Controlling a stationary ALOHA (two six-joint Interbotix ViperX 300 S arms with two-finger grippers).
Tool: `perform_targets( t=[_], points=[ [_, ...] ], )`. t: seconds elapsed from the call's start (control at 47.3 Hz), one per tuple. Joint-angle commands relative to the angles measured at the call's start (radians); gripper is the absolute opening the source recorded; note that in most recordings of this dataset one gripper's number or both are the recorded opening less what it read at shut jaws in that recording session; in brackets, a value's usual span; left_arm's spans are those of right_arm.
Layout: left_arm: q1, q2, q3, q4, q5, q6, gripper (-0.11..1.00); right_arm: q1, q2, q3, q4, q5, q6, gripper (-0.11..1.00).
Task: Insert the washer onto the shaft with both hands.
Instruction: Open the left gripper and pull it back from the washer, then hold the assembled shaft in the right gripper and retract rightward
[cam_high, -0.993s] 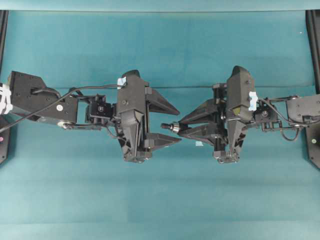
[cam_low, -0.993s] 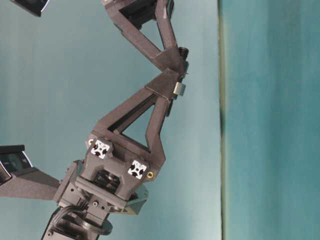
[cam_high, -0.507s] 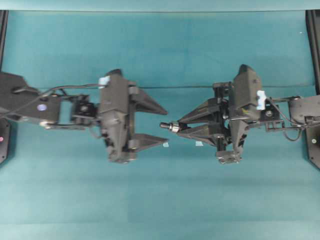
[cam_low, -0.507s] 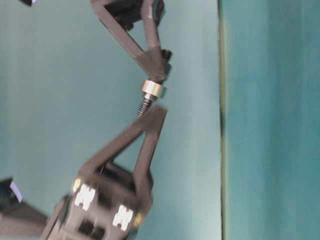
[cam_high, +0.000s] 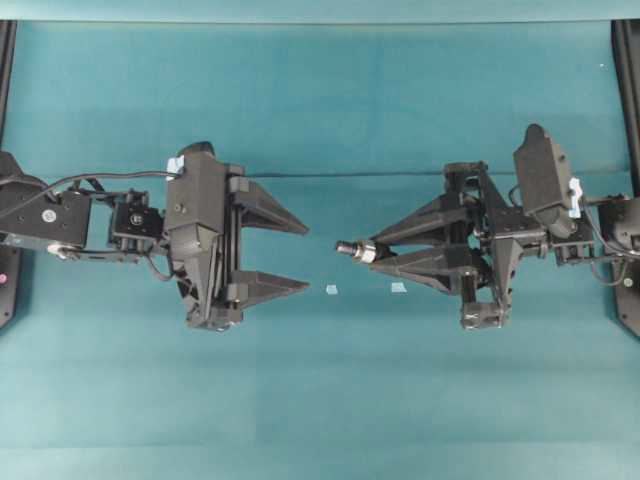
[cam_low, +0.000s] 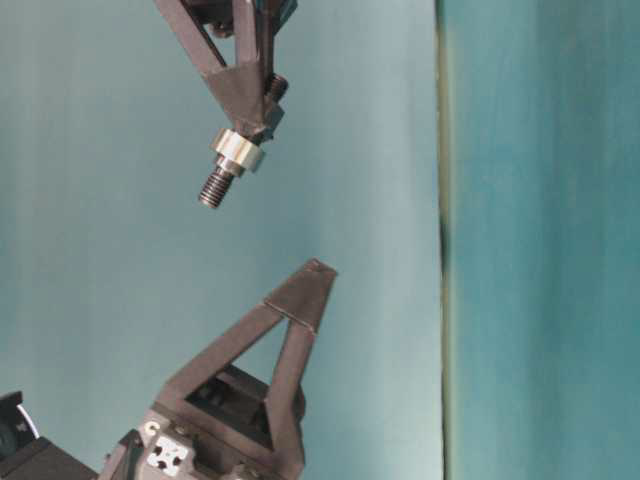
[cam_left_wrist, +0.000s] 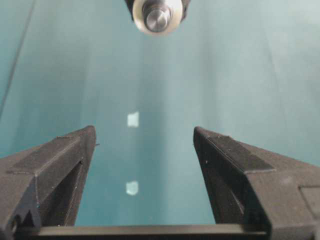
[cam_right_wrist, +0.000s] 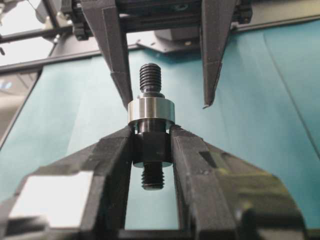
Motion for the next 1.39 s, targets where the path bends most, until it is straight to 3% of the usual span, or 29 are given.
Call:
perform_targets(
  t=[0.0,0.465,1.373],
  points=[
    [-0.002,-0.015,-0.012,0.002,0.003,-0.002,0.82,0.003,-0.003,-0.003,-0.002,-0.017,0.002,0.00],
    [-0.002,-0.015,-0.011,0.003,0.005,-0.002,0.82,0.008,0.046,0.011,-0.018,-0.137,-0.014,0.00],
    [-0.006,-0.034,0.009,0.002,0.061,0.006,0.82,0.017,0.075,0.031,-0.018,-0.117,-0.014,0.00]
  ],
)
